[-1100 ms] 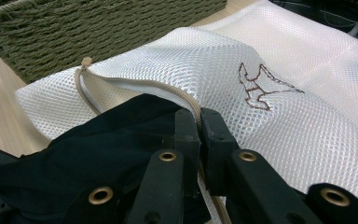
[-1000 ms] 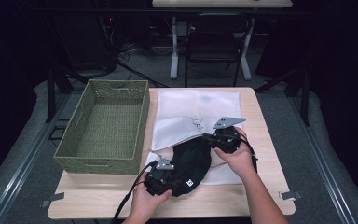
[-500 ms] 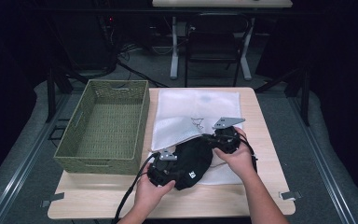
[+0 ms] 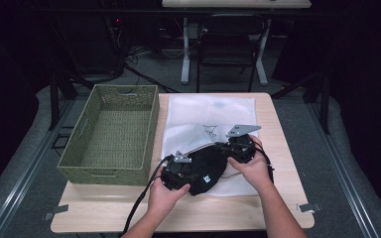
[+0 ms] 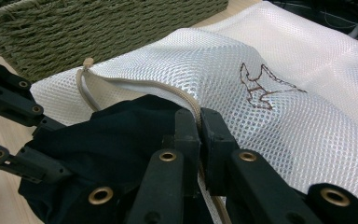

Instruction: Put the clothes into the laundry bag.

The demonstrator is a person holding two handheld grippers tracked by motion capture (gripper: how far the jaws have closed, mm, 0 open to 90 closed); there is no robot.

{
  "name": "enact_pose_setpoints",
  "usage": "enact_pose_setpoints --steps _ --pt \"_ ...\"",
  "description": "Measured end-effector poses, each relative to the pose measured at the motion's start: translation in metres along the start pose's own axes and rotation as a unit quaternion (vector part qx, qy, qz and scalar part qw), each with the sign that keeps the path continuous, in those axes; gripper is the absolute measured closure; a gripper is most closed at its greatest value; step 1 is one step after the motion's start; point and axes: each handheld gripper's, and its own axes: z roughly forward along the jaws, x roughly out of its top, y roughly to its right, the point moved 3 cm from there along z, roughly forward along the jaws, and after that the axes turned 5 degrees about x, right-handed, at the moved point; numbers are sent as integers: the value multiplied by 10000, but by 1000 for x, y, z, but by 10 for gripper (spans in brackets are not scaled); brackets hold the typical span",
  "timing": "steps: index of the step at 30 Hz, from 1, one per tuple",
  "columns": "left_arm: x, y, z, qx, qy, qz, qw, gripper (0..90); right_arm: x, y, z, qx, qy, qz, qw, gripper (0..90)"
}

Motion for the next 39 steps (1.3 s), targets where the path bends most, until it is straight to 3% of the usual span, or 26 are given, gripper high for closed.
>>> enact_pose_setpoints --steps 22,39 --pt "12 -4 14 72 51 -89 9999 718 0 -1 0 10 7 -14 10000 864" --pt "22 -6 36 179 118 -187 9996 710 1 -2 0 26 16 -31 10000 864"
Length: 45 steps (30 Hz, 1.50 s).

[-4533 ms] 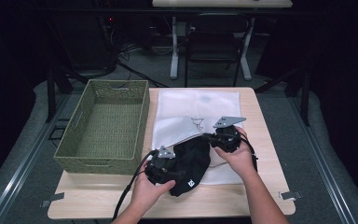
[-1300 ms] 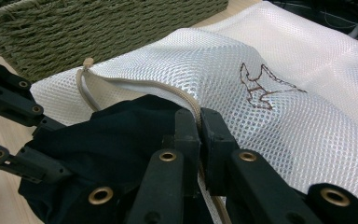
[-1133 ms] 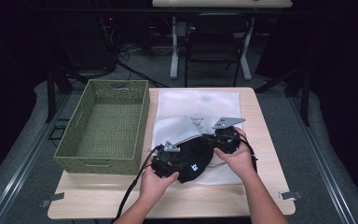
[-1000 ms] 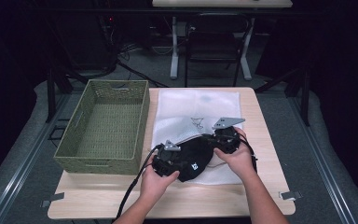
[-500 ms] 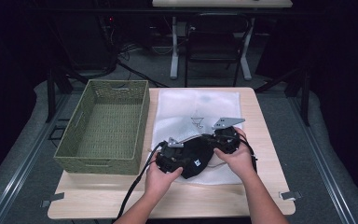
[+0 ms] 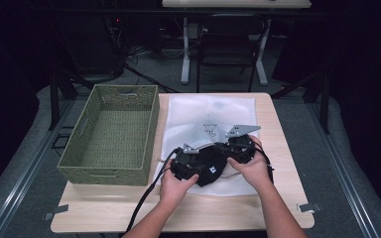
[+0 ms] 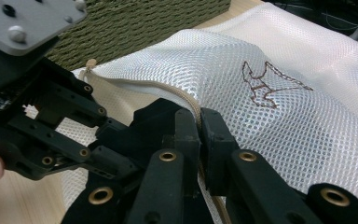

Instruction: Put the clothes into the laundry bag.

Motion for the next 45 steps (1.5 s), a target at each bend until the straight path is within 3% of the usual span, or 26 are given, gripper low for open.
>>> enact_pose_setpoints --steps 10,21,34,45 --pt "0 -2 7 145 7 78 9999 677 0 0 0 6 -3 9 10000 864" --pt "-5 -1 -7 72 91 117 9999 474 -1 1 0 5 2 27 10000 864" --pt "-13 9 -31 5 192 243 9995 431 -2 2 0 6 -2 47 10000 863" --pt "-29 11 -24 -26 37 258 9997 416 -2 2 0 -4 -6 39 10000 862"
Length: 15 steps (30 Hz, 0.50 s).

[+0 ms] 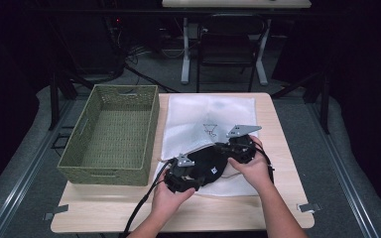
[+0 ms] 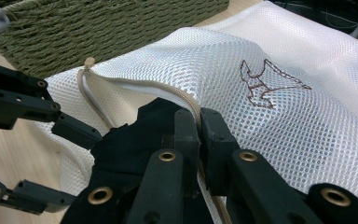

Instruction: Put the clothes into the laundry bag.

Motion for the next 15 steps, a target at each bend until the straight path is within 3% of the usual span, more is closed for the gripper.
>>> enact_pose_setpoints --steps 4,7,11,15 --pt "-1 1 4 45 31 -18 10000 403 0 0 0 0 -1 -14 10000 862" --pt "-1 1 8 204 24 68 9998 395 0 -1 1 2 -7 -37 10000 862" --pt "-1 1 11 258 -32 125 9996 391 0 -1 1 -2 -23 -30 10000 862" --pt "-2 2 13 342 -27 153 9993 431 0 -1 1 3 -23 -30 10000 862"
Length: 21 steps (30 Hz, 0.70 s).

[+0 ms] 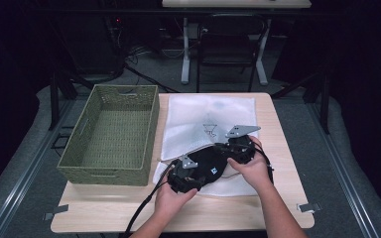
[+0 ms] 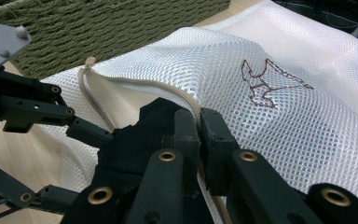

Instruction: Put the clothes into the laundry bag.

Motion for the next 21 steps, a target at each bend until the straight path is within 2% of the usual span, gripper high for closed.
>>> enact_pose_setpoints --steps 4,5,8,11,14,21 --pt "-2 -1 1 -6 -53 20 10000 465 0 0 0 -10 11 9 10000 862" --pt "-3 -1 1 8 -36 -44 10000 483 0 0 0 -3 11 12 10000 862" --pt "-3 -3 2 42 -45 -56 10000 533 0 0 0 -1 -2 -1 10000 861" --pt "-3 -4 4 138 -49 -18 9999 610 0 -1 1 -2 -7 -2 10000 862" --pt "-3 -4 5 149 -45 -21 9999 664 0 -1 1 -2 -13 -6 10000 862" --pt "-1 -5 4 165 -19 31 9999 746 0 -1 1 0 -8 -8 10000 861"
